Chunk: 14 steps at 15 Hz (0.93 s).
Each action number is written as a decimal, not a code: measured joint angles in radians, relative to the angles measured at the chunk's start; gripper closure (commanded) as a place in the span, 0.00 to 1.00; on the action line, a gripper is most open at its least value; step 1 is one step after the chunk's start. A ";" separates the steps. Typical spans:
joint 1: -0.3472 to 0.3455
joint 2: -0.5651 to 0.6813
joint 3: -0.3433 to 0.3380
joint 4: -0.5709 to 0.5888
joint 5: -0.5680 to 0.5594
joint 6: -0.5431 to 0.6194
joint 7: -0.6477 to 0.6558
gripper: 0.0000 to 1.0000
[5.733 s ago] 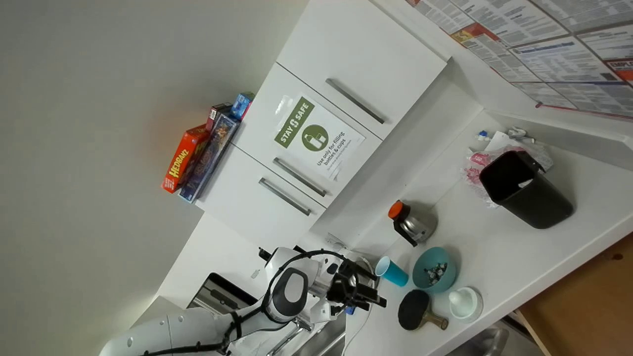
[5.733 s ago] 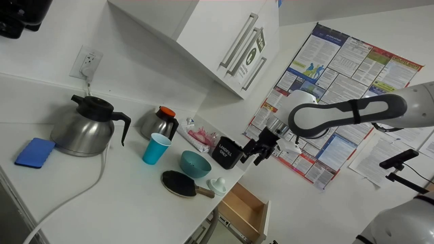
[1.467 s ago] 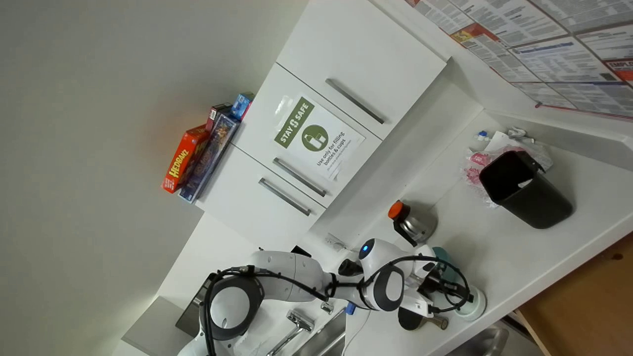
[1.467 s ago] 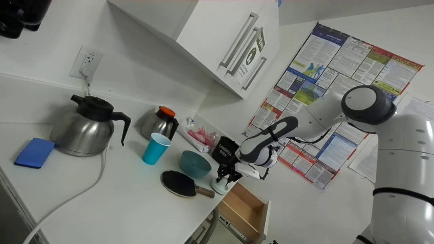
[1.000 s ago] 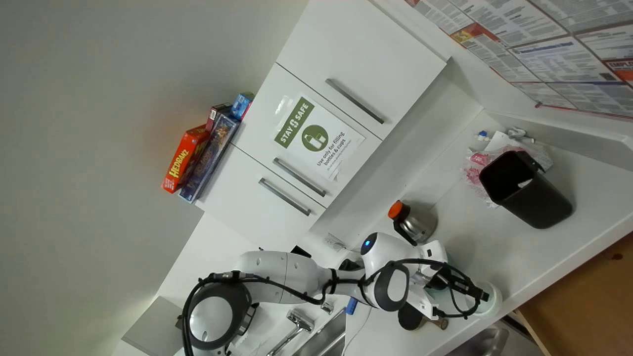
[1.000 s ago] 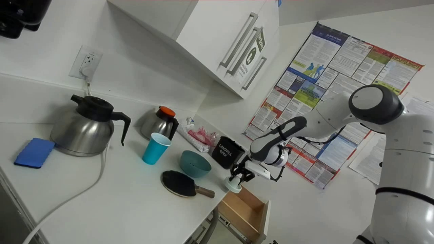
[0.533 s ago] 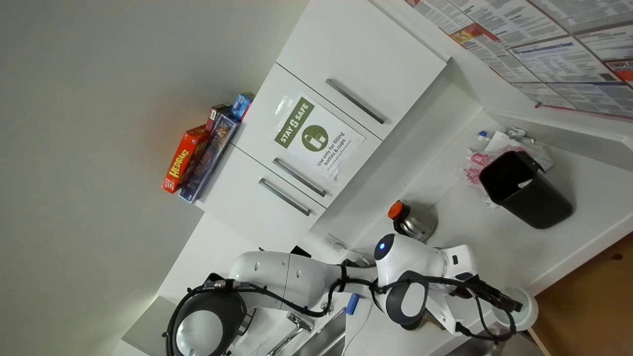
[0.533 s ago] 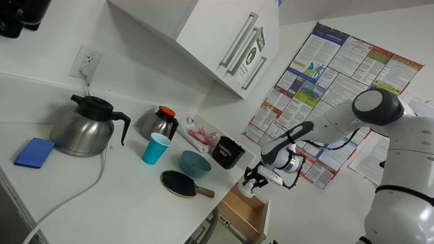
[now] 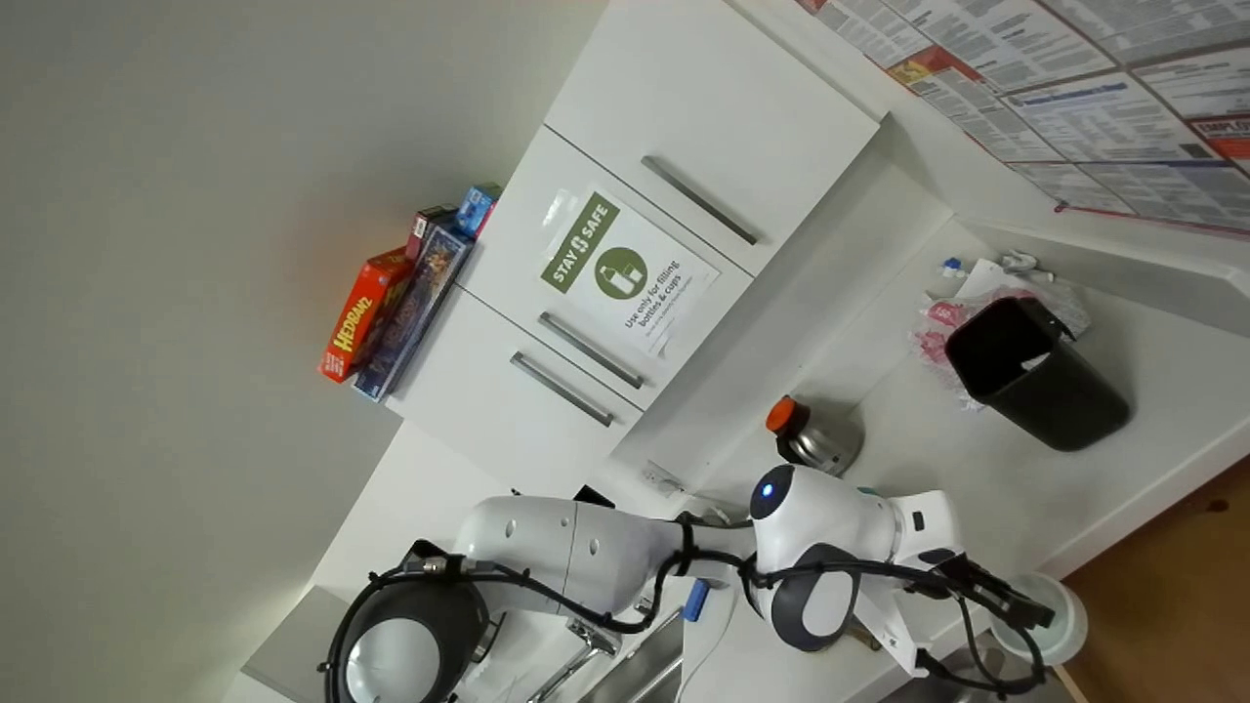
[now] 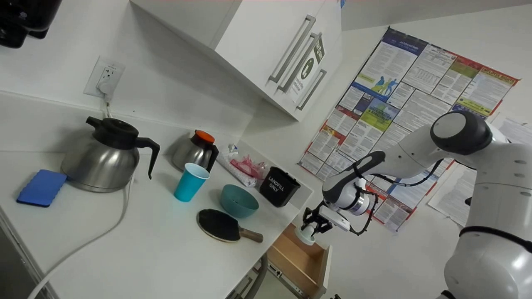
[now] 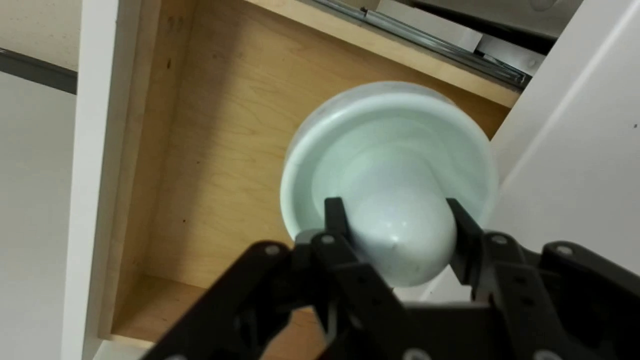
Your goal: Put the white object in the drawer
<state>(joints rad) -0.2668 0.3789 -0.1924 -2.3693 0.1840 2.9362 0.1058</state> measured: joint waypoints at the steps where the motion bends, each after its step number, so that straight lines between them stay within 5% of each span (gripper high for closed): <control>1: 0.000 0.003 -0.001 0.004 0.001 0.000 0.004 0.75; 14: -0.067 0.279 -0.003 0.273 0.057 -0.006 0.060 0.75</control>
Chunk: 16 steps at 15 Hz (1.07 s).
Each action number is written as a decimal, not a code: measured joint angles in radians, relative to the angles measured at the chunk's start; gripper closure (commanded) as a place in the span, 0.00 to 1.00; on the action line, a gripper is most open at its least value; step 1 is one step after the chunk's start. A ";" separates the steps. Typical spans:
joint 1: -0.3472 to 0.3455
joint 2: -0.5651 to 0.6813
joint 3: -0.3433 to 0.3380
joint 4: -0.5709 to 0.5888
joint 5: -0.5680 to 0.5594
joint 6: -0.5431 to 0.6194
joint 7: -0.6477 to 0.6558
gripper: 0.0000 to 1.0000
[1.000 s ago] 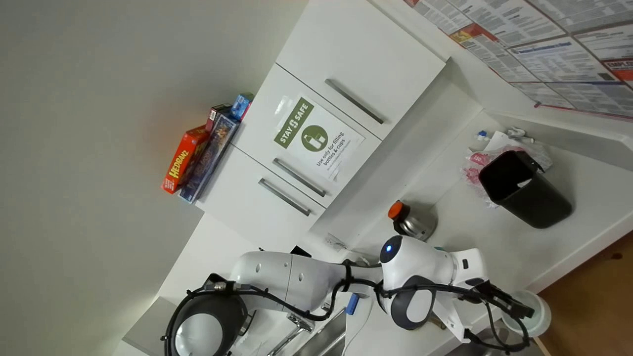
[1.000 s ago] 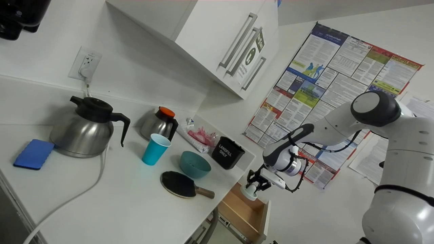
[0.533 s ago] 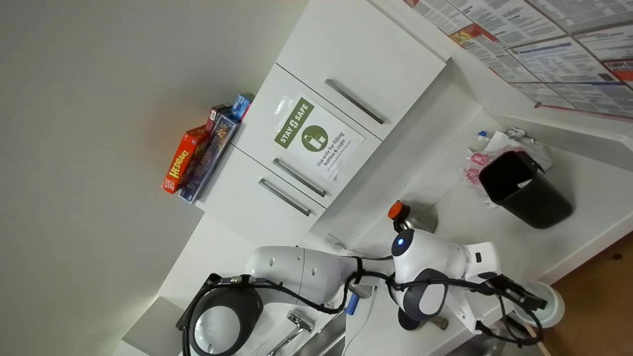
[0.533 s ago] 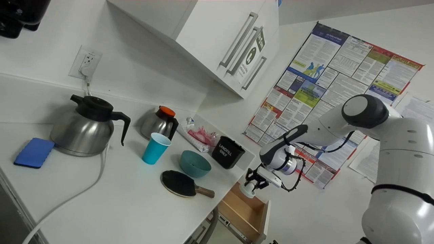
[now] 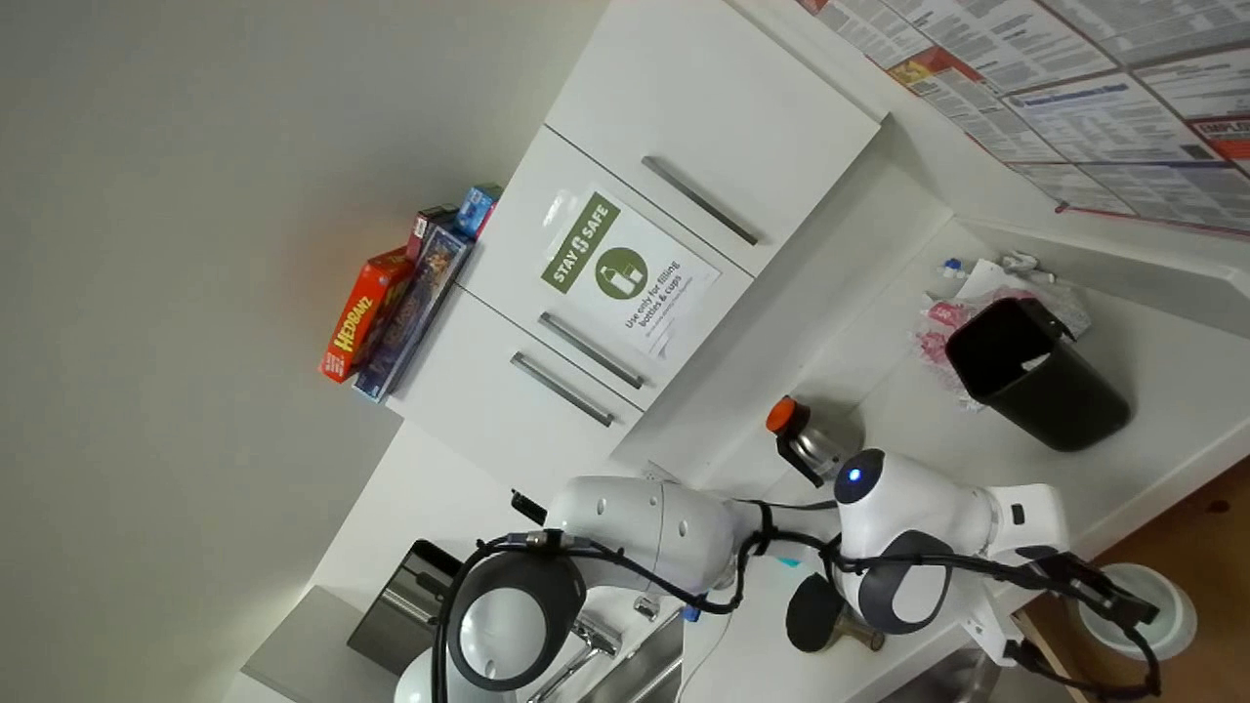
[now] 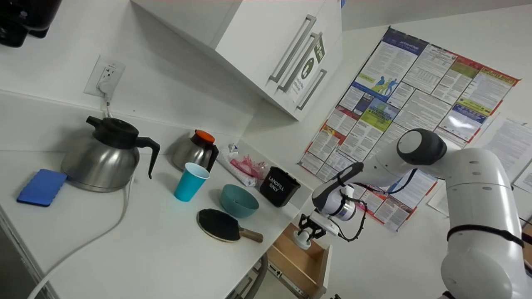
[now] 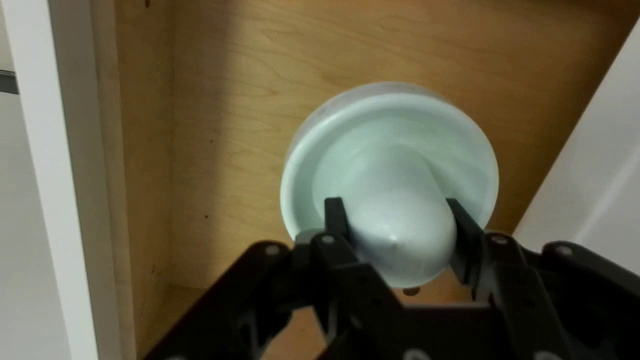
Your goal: Put the white object in the drawer
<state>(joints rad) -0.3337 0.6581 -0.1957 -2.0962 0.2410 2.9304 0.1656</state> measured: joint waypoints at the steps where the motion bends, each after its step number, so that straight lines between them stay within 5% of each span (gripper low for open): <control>1: -0.009 0.017 -0.001 0.013 0.001 -0.002 0.002 0.75; 16: -0.126 0.323 0.053 0.295 0.026 -0.005 0.002 0.75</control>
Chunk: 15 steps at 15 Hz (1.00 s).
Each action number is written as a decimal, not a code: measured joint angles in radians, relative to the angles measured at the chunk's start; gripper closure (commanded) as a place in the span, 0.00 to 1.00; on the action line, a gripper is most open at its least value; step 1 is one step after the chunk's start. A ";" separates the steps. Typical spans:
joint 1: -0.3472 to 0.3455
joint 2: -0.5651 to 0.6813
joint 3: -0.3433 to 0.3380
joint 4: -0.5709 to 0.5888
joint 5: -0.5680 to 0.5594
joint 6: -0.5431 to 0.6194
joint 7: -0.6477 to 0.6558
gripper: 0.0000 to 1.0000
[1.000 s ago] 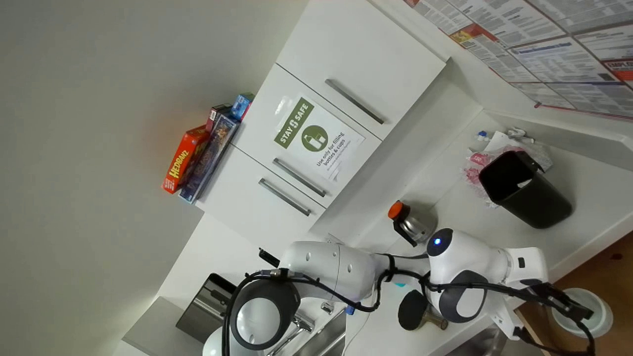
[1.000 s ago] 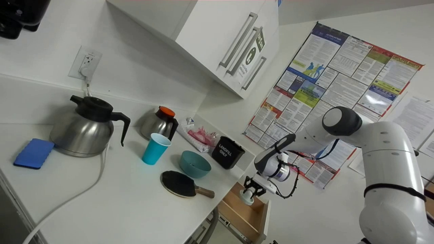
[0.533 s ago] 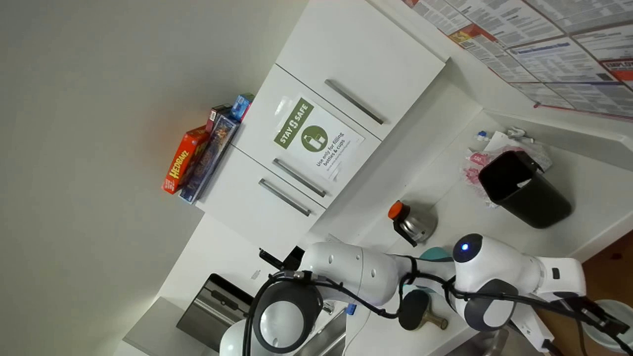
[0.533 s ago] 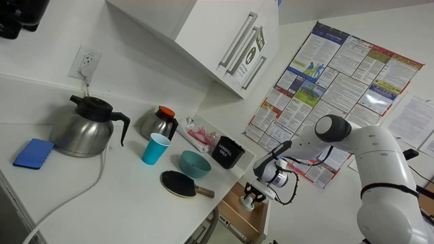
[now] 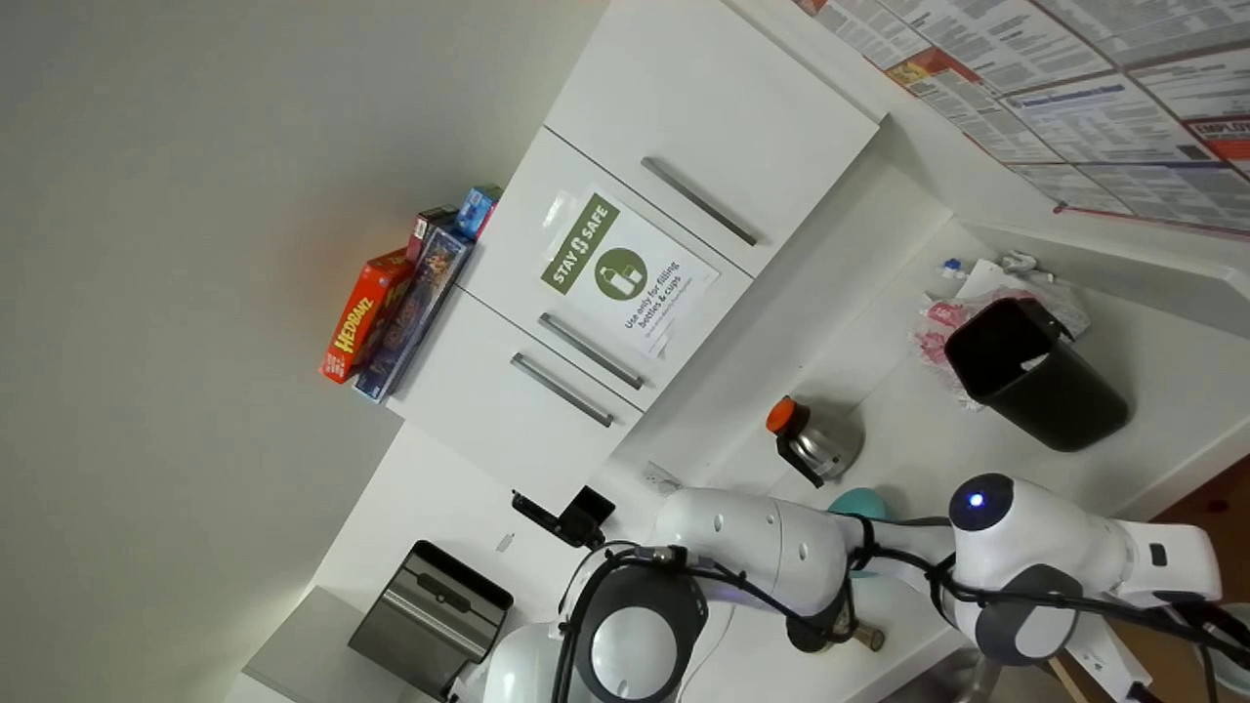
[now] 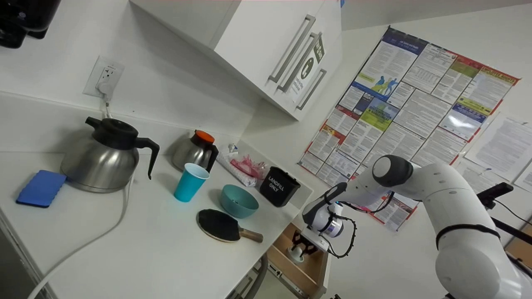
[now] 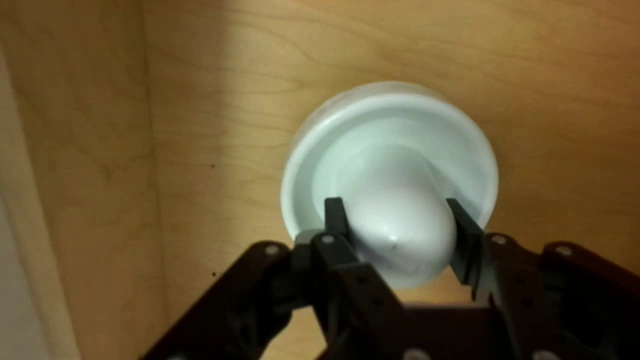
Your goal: Put the white object in the drawer
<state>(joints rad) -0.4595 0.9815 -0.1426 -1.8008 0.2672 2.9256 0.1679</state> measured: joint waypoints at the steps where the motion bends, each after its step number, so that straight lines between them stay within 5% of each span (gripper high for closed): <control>1: 0.000 0.019 0.000 0.020 0.000 0.000 0.001 0.75; 4: 0.000 0.069 0.000 0.073 0.000 -0.002 0.018 0.75; 5: 0.000 0.083 -0.001 0.089 0.000 -0.003 0.023 0.25; 10: 0.000 0.108 -0.002 0.129 0.000 -0.004 0.037 0.00; 15: 0.001 0.047 0.001 0.088 0.004 0.000 0.037 0.00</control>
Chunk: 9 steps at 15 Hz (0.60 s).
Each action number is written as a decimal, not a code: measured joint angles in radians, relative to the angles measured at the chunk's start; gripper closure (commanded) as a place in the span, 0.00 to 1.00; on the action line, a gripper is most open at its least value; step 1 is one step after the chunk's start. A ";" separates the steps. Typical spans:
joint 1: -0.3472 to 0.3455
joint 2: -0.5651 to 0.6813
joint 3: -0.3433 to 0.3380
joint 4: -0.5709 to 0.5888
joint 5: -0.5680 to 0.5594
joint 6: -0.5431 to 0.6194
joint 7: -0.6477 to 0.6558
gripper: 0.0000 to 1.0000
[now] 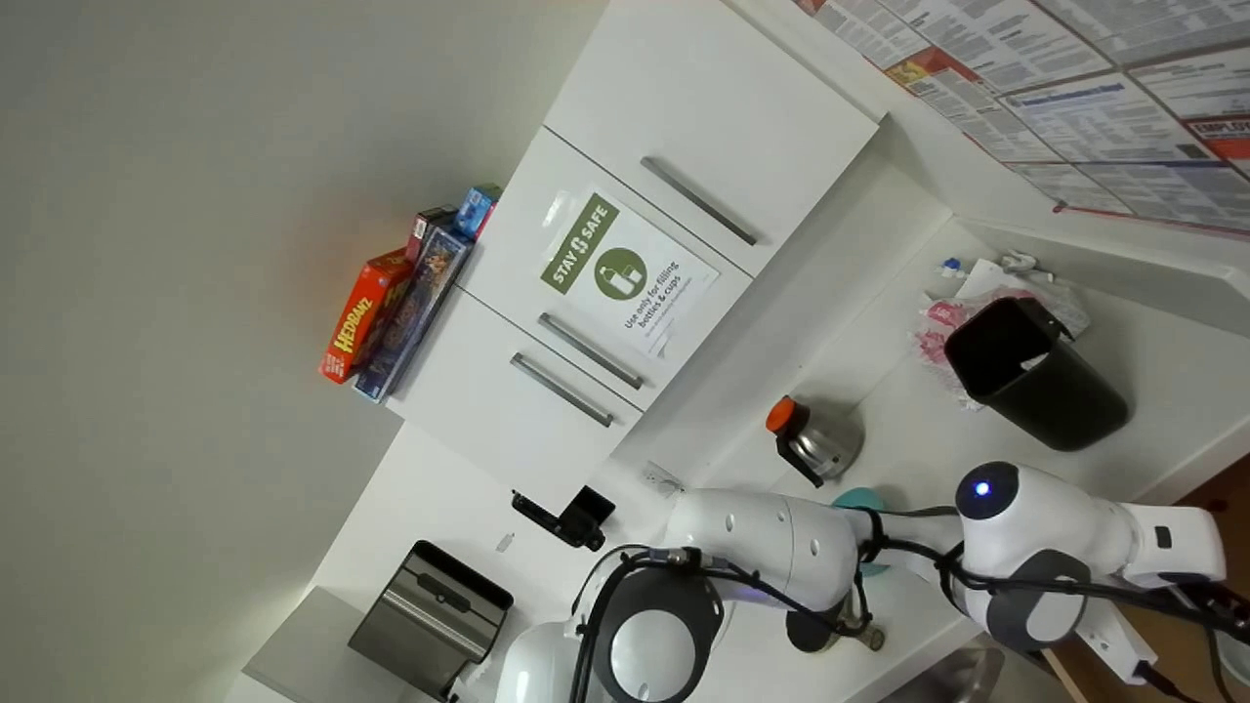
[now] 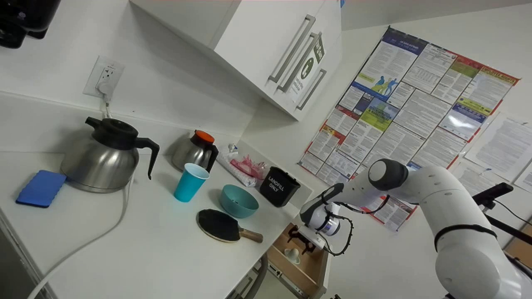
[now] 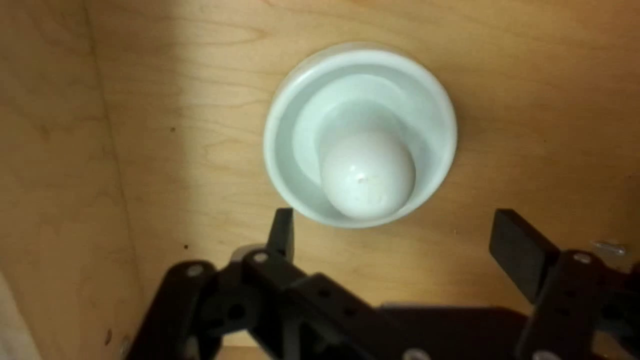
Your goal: Put the white object in the drawer
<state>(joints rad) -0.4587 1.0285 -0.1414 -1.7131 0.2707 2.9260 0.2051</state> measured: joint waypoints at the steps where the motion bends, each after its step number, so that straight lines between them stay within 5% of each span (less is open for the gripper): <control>1: 0.001 -0.029 -0.001 -0.027 0.000 -0.001 0.000 0.00; 9: 0.082 -0.328 -0.094 -0.332 -0.004 -0.004 -0.002 0.00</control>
<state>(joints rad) -0.3766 0.7009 -0.2355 -2.0448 0.2662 2.9216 0.2029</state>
